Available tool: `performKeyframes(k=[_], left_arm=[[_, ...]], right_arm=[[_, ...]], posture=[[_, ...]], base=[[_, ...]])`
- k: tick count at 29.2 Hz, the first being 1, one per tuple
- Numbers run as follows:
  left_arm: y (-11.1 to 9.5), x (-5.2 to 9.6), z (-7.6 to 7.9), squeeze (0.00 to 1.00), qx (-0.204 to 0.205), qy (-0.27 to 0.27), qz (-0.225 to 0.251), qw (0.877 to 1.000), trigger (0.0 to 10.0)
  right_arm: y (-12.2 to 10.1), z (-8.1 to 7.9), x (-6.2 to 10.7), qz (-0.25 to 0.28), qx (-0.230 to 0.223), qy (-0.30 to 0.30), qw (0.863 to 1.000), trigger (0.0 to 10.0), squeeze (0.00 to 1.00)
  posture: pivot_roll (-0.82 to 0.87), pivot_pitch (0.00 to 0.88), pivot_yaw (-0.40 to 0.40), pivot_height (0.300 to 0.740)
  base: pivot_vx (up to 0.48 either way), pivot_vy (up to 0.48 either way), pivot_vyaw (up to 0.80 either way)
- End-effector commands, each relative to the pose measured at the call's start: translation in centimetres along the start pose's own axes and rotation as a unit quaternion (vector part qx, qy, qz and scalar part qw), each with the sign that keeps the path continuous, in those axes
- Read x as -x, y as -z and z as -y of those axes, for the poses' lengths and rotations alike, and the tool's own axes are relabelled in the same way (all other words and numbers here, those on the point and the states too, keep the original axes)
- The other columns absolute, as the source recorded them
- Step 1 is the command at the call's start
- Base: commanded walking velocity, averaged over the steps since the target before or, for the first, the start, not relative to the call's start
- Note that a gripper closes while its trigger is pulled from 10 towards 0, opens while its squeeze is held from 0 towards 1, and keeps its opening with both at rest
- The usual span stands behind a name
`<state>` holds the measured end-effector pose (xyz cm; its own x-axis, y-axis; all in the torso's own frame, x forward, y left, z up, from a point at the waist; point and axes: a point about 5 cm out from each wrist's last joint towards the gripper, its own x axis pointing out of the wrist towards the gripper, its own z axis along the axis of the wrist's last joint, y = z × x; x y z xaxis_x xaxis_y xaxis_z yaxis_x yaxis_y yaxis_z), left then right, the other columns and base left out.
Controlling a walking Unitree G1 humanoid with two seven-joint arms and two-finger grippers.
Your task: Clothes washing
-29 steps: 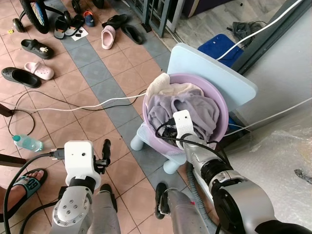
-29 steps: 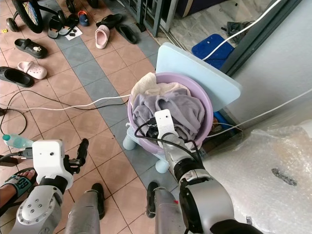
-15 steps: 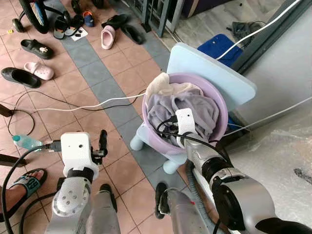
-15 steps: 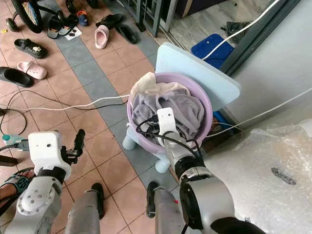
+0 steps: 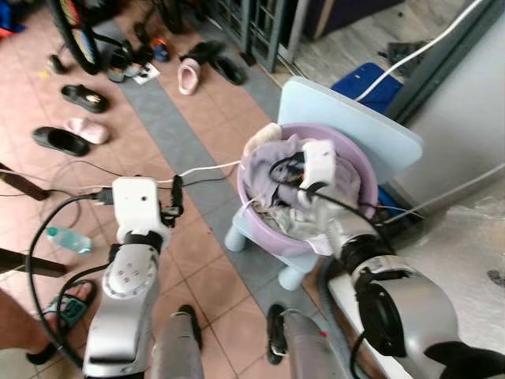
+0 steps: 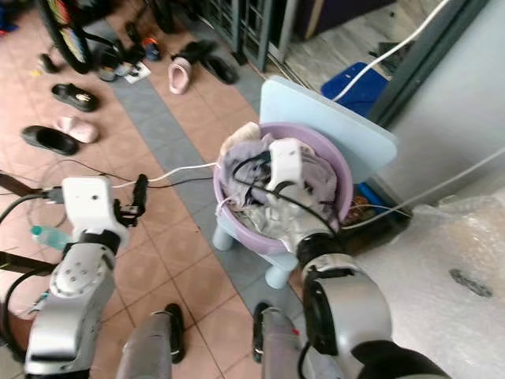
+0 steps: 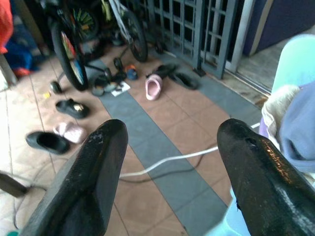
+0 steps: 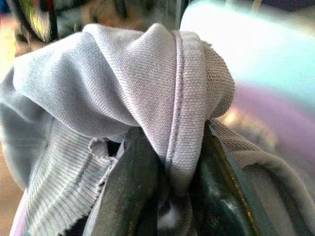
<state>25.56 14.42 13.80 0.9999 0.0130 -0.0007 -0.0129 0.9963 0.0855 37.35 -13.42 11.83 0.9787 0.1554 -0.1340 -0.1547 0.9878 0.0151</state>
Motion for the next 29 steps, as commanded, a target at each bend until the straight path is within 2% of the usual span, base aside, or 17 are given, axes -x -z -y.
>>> performKeyframes(k=[1, 2, 3, 4, 6, 8, 9, 10, 14, 15, 19, 23, 29], left_arm=[[0.3, 0.1, 0.1, 0.00, 0.003, -0.002, -0.002, 1.000, 10.0], [0.1, -0.2, 0.3, 0.00, 0.004, -0.006, 0.001, 1.000, 10.0], [0.1, -0.3, 0.4, 0.00, -0.002, -0.008, 0.003, 1.000, 10.0], [0.4, -0.4, 0.4, 0.00, -0.001, -0.014, -0.003, 1.000, 10.0], [0.6, -0.4, 0.4, 0.00, 0.003, -0.016, -0.007, 1.000, 10.0], [0.9, -0.5, 0.5, 0.00, 0.013, -0.011, -0.010, 1.000, 10.0], [1.0, -0.5, 0.8, 0.00, 0.033, 0.004, -0.012, 0.999, 10.0], [1.0, -0.5, 0.8, 0.00, 0.038, 0.008, -0.010, 0.999, 10.0], [1.2, -0.8, 1.5, 0.00, 0.031, 0.014, -0.015, 0.999, 10.0], [1.0, -1.0, 1.8, 0.00, 0.032, 0.022, -0.013, 0.999, 10.0], [0.6, -1.6, 2.2, 0.00, 0.031, 0.041, 0.000, 0.999, 10.0], [0.6, -1.8, 1.9, 0.00, 0.032, 0.033, -0.002, 0.999, 10.0], [0.8, -1.4, 2.1, 0.00, 0.039, 0.031, -0.007, 0.999, 10.0]], right_arm=[[-0.4, 0.1, 0.5, 0.023, -0.003, -0.003, 1.000, 0.0, 0.00], [-1.1, 0.5, 2.2, 0.071, 0.019, -0.002, 0.997, 0.0, 0.00], [-1.4, 0.6, 3.0, 0.090, 0.029, -0.003, 0.996, 0.0, 0.00], [-1.7, 0.8, 4.5, 0.111, 0.034, 0.008, 0.993, 0.0, 0.00], [-1.7, 1.0, 5.1, 0.114, 0.031, 0.016, 0.993, 0.0, 0.00], [-1.9, 1.4, 6.9, 0.125, 0.027, 0.032, 0.991, 0.0, 0.00], [-2.3, 1.5, 8.4, 0.143, 0.033, 0.037, 0.989, 0.0, 0.00], [-2.5, 1.4, 8.9, 0.148, 0.036, 0.037, 0.988, 0.0, 0.00], [-2.4, 0.6, 10.9, 0.153, 0.025, 0.018, 0.988, 0.0, 0.00], [-2.2, 0.0, 11.5, 0.145, 0.019, 0.002, 0.989, 10.0, 0.00], [-2.0, -0.8, 11.7, 0.120, 0.009, -0.006, 0.993, 10.0, 0.00], [-2.0, -1.1, 11.3, 0.116, 0.014, -0.015, 0.993, 10.0, 0.00], [-1.9, -0.1, 10.8, 0.095, 0.032, -0.001, 0.995, 10.0, 0.00]], posture=[[0.02, 0.059, 0.021, 0.740], [0.01, 0.050, 0.035, 0.740], [0.01, 0.047, 0.037, 0.740], [0.00, 0.040, 0.044, 0.740], [-0.01, 0.036, 0.048, 0.740], [-0.02, 0.031, 0.048, 0.740], [-0.02, 0.028, 0.050, 0.740], [-0.03, 0.028, 0.057, 0.740], [-0.04, 0.025, 0.069, 0.740], [-0.05, 0.027, 0.071, 0.740], [-0.04, 0.036, 0.063, 0.740], [-0.04, 0.041, 0.055, 0.740], [-0.05, 0.063, 0.039, 0.740]], base=[[0.000, 0.000, 0.00], [0.000, 0.000, 0.00], [0.000, 0.000, 0.00], [0.000, 0.000, 0.00], [0.000, 0.000, 0.00], [0.000, 0.000, 0.00], [0.000, 0.000, 0.00], [0.000, 0.000, 0.00], [0.000, 0.000, 0.00], [0.000, 0.000, 0.00], [0.000, 0.000, 0.00], [0.000, 0.000, -0.80], [0.000, 0.000, -0.80]])
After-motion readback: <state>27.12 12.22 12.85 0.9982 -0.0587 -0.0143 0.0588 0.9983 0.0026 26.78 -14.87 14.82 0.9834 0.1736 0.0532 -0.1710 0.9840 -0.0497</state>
